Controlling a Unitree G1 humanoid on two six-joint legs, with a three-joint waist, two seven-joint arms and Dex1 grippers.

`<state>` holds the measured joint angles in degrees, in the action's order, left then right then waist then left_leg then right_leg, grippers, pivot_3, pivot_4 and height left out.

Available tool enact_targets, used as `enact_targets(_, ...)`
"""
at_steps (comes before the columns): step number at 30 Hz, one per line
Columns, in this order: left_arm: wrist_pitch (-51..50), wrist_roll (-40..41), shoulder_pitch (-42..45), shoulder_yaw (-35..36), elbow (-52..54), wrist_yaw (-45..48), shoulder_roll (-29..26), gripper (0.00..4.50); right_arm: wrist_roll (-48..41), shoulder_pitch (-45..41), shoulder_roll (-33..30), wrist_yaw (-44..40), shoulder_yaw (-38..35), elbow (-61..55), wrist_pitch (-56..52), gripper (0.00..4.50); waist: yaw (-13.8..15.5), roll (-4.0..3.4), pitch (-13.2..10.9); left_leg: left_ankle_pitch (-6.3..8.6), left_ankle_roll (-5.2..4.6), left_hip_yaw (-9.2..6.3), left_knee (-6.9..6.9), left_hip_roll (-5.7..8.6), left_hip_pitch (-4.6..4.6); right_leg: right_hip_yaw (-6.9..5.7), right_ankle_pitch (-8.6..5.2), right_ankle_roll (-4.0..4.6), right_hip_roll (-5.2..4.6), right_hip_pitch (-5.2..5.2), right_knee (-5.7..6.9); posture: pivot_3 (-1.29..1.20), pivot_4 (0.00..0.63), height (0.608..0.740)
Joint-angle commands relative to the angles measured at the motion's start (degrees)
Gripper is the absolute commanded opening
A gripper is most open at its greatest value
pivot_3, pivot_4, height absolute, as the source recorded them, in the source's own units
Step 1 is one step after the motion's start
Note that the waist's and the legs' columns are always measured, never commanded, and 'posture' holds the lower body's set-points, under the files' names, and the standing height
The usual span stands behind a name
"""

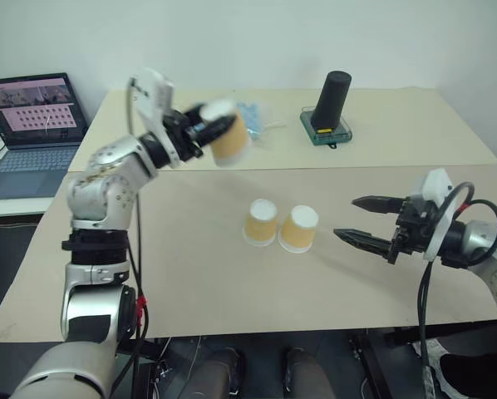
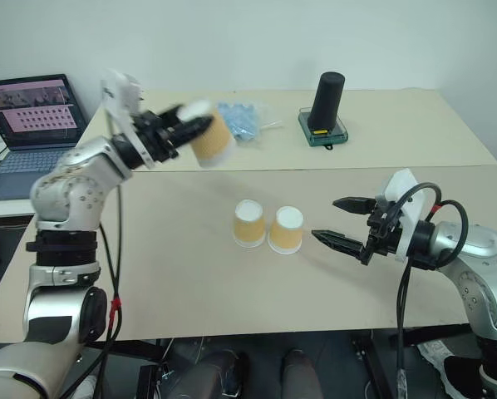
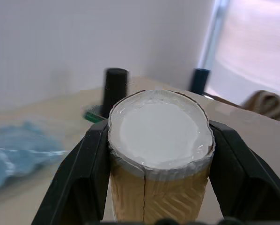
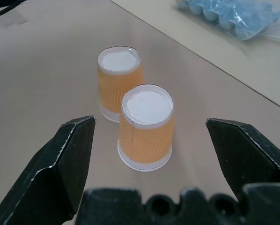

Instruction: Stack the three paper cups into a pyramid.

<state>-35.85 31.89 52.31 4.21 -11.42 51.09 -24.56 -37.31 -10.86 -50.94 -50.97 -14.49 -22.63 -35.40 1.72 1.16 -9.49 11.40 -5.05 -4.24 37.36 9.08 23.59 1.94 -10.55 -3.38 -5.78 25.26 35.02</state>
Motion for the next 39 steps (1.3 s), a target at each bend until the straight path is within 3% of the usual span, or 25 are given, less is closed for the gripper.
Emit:
enact_targets(1, 0.8, 1.3, 5.5, -5.5, -3.7, 15.2, -0.2, 2.44, -0.7, 1.3, 0.7, 1.9, -3.6, -3.6, 0.7, 4.43, -0.2, 0.00, 0.0, 0.00, 0.00, 0.00, 0.00, 0.00, 0.01, 0.00, 0.00, 0.00, -0.02, 0.00, 0.01, 0.00, 0.150, 0.740)
enact_targets(7, 1.8, -0.5, 10.3, -11.2, -9.2, 26.3, 2.5, 2.44, -0.5, 5.2, 2.2, 5.3, -5.8, -7.3, 0.7, 4.43, -0.4, 0.00, 0.0, 0.25, -0.38, 0.00, 0.09, 0.05, -0.02, -0.04, 0.02, -0.02, -0.19, -0.10, 0.03, 0.00, 0.150, 0.740)
enact_targets(17, 12.8, -8.6, 16.7, -13.3, -25.5, 31.7, 6.0, 2.44, -1.3, 9.5, 4.2, 8.4, -8.3, -11.4, 0.6, 4.43, -1.0, 0.00, 0.0, 0.31, -0.48, -0.02, 0.35, 0.01, 0.03, -0.06, 0.06, -0.03, -0.30, -0.13, 0.12, 0.00, 0.150, 0.740)
enact_targets(38, 20.9, -16.3, 19.2, -12.0, -36.9, 32.6, 8.9, 2.44, -3.0, 10.6, 3.9, 9.5, -9.4, -12.5, -0.1, 4.43, -1.0, 0.00, 0.0, 0.34, -0.54, -0.02, 0.48, 0.05, 0.15, -0.08, 0.12, -0.15, -0.28, -0.11, 0.11, 0.00, 0.150, 0.740)
enact_targets(39, 20.9, -16.4, 19.2, -11.9, -36.9, 32.5, 9.0, 2.91, -3.0, 10.5, 3.9, 9.6, -9.4, -12.5, -0.1, 4.43, -1.0, 0.00, 0.0, 0.34, -0.54, -0.02, 0.48, 0.05, 0.15, -0.08, 0.12, -0.15, -0.28, -0.11, 0.10, 0.00, 0.150, 0.740)
